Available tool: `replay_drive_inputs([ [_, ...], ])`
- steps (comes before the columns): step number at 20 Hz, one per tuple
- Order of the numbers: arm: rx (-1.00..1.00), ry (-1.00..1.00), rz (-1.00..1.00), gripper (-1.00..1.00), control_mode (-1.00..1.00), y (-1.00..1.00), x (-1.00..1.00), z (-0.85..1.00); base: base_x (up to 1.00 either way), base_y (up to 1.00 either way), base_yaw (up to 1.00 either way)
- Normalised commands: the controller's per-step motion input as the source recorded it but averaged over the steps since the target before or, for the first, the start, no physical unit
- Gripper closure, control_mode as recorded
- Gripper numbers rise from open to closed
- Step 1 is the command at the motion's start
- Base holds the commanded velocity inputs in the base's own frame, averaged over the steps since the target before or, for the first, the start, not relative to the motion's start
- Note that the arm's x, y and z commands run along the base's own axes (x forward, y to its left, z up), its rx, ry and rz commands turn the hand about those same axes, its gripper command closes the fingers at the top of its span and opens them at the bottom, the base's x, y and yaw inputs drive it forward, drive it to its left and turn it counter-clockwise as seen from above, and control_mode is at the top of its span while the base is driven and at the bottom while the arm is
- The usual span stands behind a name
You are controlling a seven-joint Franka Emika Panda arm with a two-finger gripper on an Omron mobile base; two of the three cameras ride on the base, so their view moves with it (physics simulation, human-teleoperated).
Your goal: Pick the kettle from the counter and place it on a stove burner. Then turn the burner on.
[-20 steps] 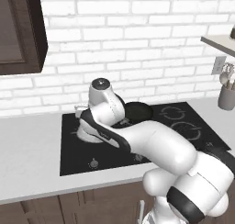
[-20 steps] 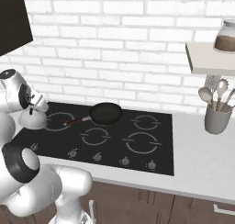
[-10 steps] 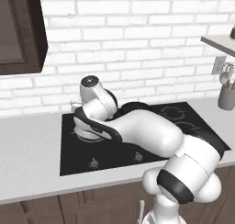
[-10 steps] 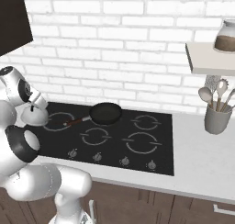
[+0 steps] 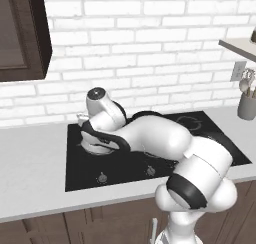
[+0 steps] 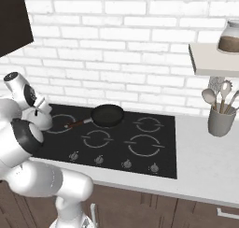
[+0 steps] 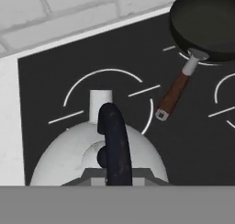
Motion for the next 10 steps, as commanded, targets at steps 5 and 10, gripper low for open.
replay_drive_inputs([
  [5,0.0,0.0,0.0,1.0,-1.0,0.0,0.53,-0.21,0.0,0.0,0.0],
  [10,0.0,0.0,-0.02,1.0,-1.0,0.03,0.57,-0.19,0.0,0.0,0.0],
])
